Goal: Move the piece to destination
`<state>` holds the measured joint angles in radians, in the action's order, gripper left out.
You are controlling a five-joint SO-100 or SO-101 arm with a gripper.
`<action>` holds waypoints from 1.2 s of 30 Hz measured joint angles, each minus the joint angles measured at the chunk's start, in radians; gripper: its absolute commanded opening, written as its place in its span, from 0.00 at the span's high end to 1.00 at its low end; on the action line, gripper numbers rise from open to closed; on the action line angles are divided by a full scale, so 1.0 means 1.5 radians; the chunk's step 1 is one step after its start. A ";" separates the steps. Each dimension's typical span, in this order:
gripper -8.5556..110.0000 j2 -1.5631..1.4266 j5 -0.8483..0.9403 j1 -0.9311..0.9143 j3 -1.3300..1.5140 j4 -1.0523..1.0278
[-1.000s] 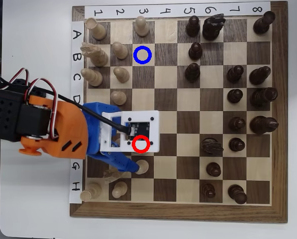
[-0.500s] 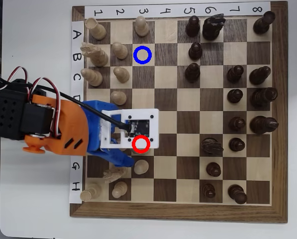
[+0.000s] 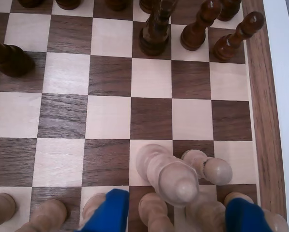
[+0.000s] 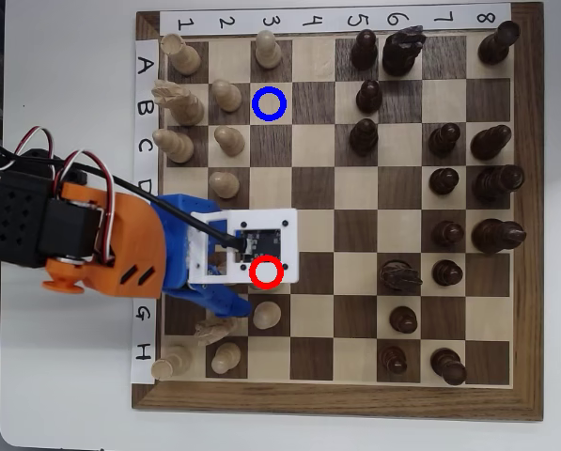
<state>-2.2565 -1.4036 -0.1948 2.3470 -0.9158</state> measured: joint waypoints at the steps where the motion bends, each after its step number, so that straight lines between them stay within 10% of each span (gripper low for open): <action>1: 0.72 0.000 0.001 -0.001 0.000 0.001; 36: 0.76 0.099 0.006 -0.018 0.000 0.103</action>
<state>-2.1077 -1.3944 -0.2224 2.3470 -0.7609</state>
